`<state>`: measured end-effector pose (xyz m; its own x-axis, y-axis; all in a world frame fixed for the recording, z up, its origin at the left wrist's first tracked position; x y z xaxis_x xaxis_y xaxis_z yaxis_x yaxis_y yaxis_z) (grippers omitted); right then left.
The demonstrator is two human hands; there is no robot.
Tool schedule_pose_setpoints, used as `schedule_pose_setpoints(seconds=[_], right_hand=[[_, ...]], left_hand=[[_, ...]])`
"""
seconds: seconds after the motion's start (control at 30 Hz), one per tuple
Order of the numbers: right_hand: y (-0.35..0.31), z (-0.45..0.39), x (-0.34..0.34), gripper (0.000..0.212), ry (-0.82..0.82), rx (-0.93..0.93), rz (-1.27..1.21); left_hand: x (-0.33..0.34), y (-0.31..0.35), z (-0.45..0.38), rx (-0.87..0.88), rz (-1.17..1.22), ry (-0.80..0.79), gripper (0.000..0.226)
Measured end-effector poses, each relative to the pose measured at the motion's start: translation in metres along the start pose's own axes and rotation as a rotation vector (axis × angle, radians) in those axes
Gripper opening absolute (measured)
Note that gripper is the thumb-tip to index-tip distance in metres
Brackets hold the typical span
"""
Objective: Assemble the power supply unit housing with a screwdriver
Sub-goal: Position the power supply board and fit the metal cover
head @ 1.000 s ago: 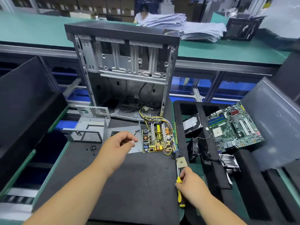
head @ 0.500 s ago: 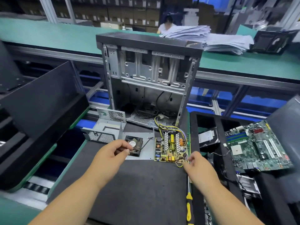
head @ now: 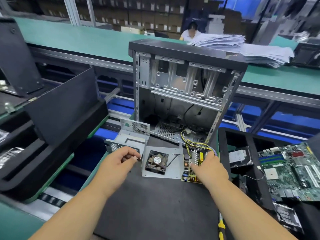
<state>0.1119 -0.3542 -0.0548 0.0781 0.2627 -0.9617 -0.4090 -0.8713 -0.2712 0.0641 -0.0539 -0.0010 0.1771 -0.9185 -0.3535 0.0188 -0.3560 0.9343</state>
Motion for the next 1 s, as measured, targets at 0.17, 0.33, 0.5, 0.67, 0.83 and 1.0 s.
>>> schedule_pose_setpoints(seconds=[0.17, 0.33, 0.5, 0.67, 0.83, 1.0], right_hand=[[-0.01, -0.001, 0.001, 0.056, 0.038, 0.061, 0.023], [-0.008, -0.001, -0.011, 0.053, 0.078, 0.097, 0.003], [0.007, 0.008, -0.043, 0.052, 0.134, 0.088, 0.006], [0.017, 0.023, -0.08, 0.052, 0.211, 0.035, -0.02], [0.009, 0.04, -0.111, 0.049, 0.261, -0.008, -0.083], [-0.015, 0.052, -0.133, 0.05, 0.355, -0.066, -0.16]], left_hand=[[-0.009, -0.011, -0.016, -0.016, -0.008, -0.069, 0.026], [-0.02, -0.024, -0.038, -0.019, 0.023, -0.116, 0.023], [-0.019, -0.034, -0.057, -0.007, -0.01, -0.149, 0.022], [-0.025, -0.043, -0.075, 0.013, -0.034, -0.117, 0.022], [-0.038, -0.049, -0.089, -0.023, 0.005, -0.073, 0.024], [-0.051, -0.06, -0.092, 0.003, -0.03, -0.038, 0.024]])
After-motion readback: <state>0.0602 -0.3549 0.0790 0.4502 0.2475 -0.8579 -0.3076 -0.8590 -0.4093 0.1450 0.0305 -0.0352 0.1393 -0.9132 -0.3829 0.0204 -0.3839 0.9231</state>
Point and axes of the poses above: each hand's wrist, its own z-axis away from the middle knuckle, its own x-axis out of the palm, y = z × x, the point moved 1 cm from there along -z, towards the middle knuckle, and after that the axes turned 8 degrees about y, right-handed, at the moved point
